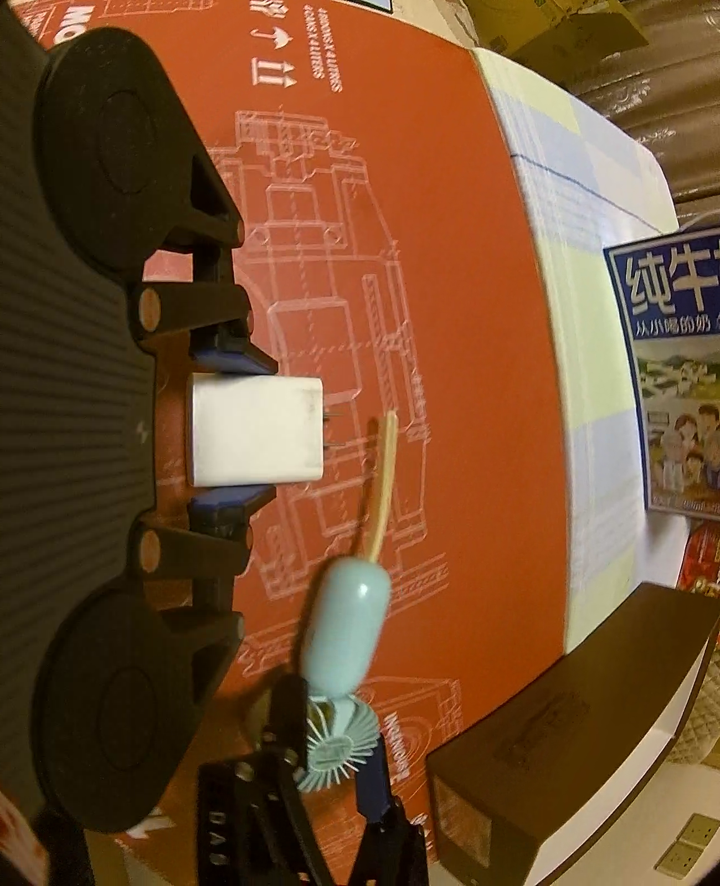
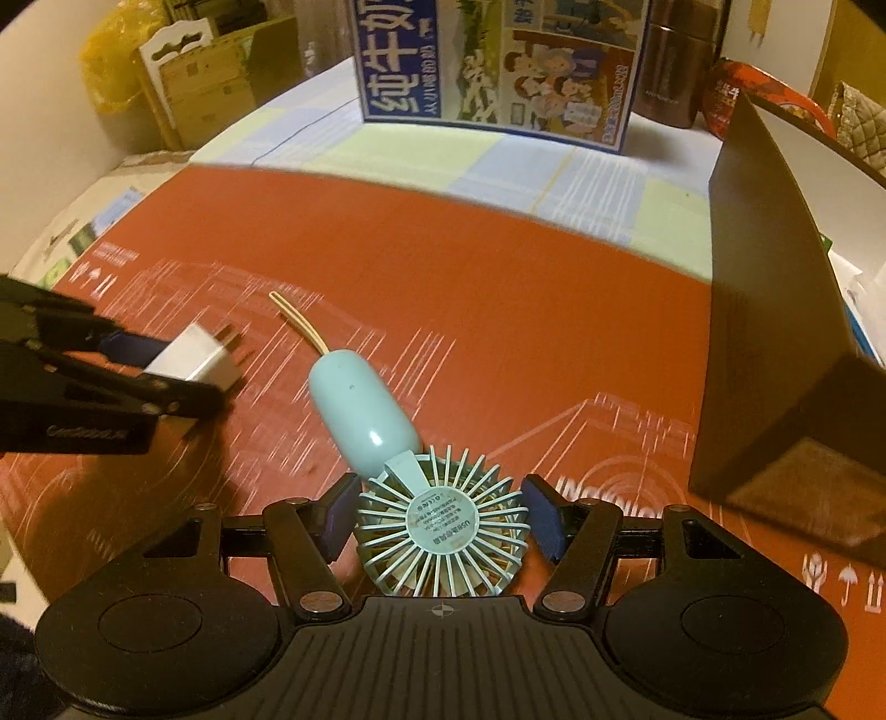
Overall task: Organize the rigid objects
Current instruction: 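Lift the charger plug and fan off the mat with both tools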
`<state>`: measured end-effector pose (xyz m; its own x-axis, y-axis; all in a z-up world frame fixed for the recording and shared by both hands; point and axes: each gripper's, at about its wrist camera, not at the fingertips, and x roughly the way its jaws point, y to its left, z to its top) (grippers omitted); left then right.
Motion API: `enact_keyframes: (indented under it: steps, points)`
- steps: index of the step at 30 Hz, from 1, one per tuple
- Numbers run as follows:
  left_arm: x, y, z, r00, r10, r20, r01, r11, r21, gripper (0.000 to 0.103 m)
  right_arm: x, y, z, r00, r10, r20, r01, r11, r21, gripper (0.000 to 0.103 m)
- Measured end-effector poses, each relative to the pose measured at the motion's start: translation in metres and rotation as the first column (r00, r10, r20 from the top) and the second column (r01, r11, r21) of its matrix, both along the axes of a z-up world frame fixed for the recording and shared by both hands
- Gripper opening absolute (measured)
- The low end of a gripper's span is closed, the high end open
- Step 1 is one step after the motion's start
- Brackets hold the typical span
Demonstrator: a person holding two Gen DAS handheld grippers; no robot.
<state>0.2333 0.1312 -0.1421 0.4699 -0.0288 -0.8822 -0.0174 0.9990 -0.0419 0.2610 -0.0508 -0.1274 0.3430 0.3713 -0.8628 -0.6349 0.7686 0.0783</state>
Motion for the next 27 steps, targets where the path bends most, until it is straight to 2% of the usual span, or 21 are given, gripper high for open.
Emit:
enact_keyframes:
  steps: [7,27]
  points:
    - [-0.008,-0.01,0.002,1.0,0.009,-0.014,-0.009,1.0,-0.02,0.036,-0.011,0.002,-0.003,0.999,0.051,-0.007,-0.051,0.999,-0.016,0.06]
    - [-0.009,-0.024,-0.002,1.0,0.021,-0.001,-0.021,0.999,0.037,0.036,-0.016,-0.001,-0.008,1.0,0.024,0.006,-0.024,0.999,-0.023,0.06]
